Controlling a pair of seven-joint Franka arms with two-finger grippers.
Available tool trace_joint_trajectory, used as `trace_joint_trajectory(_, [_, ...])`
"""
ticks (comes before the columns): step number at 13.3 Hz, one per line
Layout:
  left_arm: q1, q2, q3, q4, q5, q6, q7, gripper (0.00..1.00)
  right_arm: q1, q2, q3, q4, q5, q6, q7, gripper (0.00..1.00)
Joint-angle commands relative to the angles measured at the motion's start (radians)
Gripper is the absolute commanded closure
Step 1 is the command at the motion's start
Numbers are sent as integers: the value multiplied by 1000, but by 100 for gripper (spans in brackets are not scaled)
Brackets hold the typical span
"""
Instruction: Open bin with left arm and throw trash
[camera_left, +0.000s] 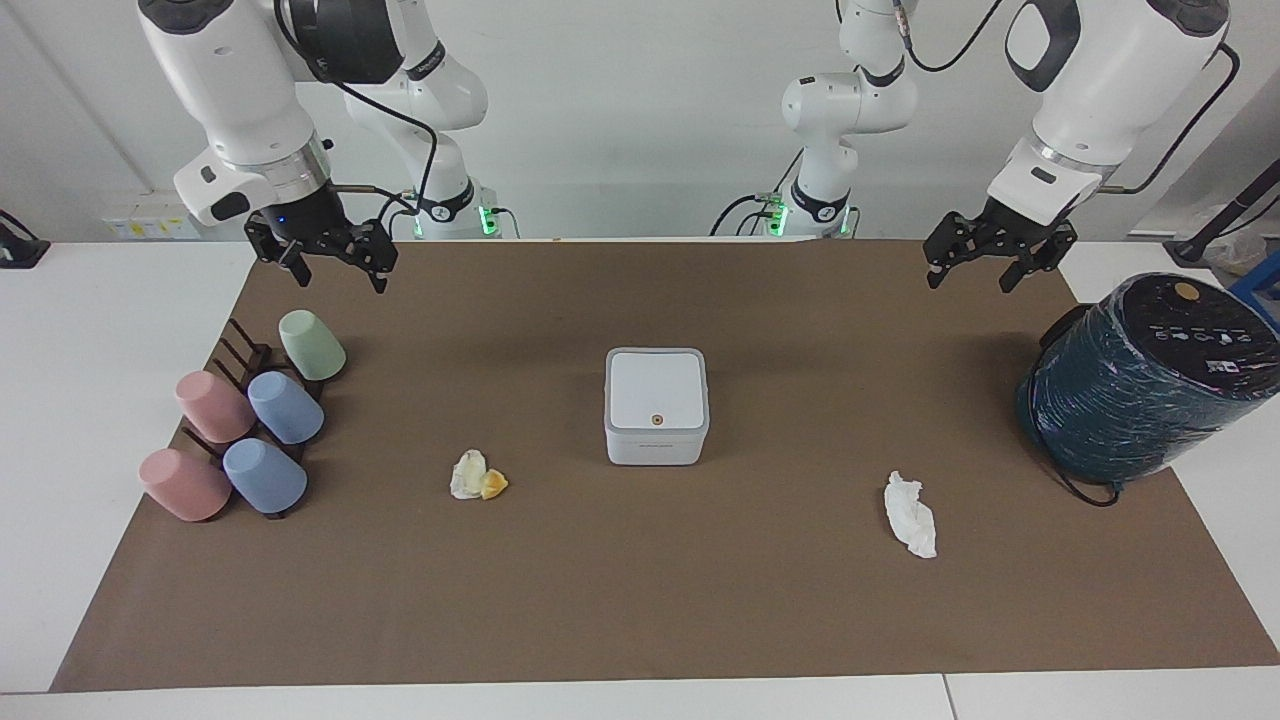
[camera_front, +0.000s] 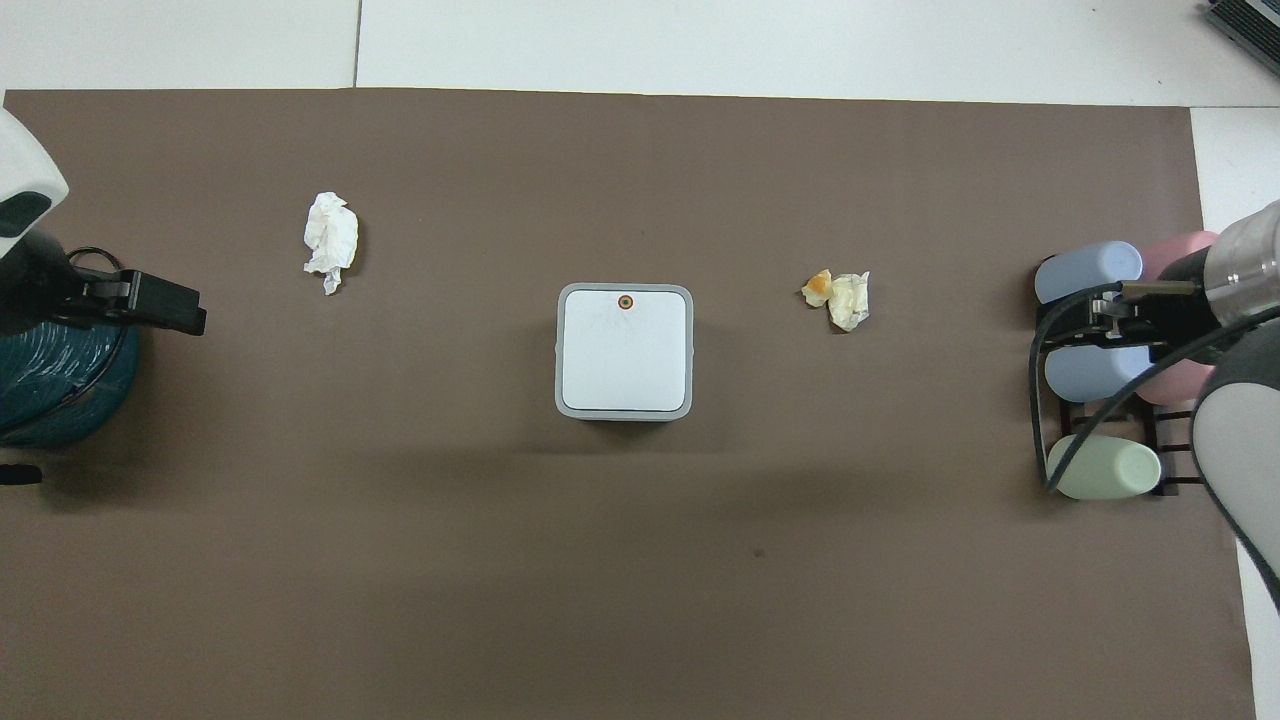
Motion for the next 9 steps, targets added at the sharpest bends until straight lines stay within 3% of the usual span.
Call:
trace_joint_trajectory(1, [3, -22, 0, -32, 2, 20, 14, 0, -3, -10, -4, -10, 7, -5, -22, 0])
trace_joint_trajectory(9, [10, -22, 1, -35, 0, 9, 7, 0, -2, -10, -4, -10, 7, -5, -22, 0])
